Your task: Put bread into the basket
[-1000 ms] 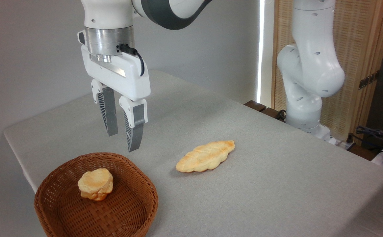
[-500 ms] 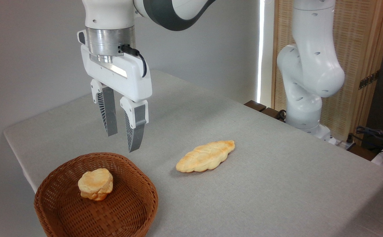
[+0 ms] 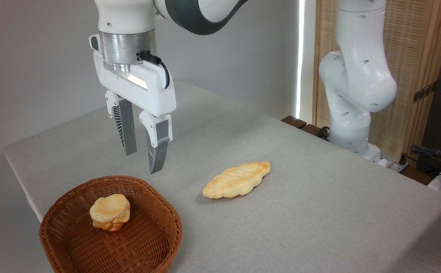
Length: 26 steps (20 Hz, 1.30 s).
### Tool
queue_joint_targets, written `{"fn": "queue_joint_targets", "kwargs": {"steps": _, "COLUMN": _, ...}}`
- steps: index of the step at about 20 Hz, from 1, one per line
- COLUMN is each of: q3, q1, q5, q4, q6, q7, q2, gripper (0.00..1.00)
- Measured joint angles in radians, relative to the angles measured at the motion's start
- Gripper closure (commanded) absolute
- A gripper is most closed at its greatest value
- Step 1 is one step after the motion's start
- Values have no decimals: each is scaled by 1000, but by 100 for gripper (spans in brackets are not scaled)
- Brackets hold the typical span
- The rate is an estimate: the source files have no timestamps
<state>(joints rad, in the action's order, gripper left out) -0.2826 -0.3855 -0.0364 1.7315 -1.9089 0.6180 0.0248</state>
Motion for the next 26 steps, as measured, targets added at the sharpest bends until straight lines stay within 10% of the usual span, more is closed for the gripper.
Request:
{"fn": "queue_joint_targets", "kwargs": {"steps": 15, "q3": 4, "q1": -9, "q5": -2, "q4": 228, "q6": 62, "q7": 7, "q2": -97, "gripper": 0}}
{"fn": "queue_joint_targets", "kwargs": {"steps": 26, "q3": -1, "q1": -7, "q5": -1, "q4": 374, "q6": 62, "q7": 215, "q2": -119, "gripper": 0}}
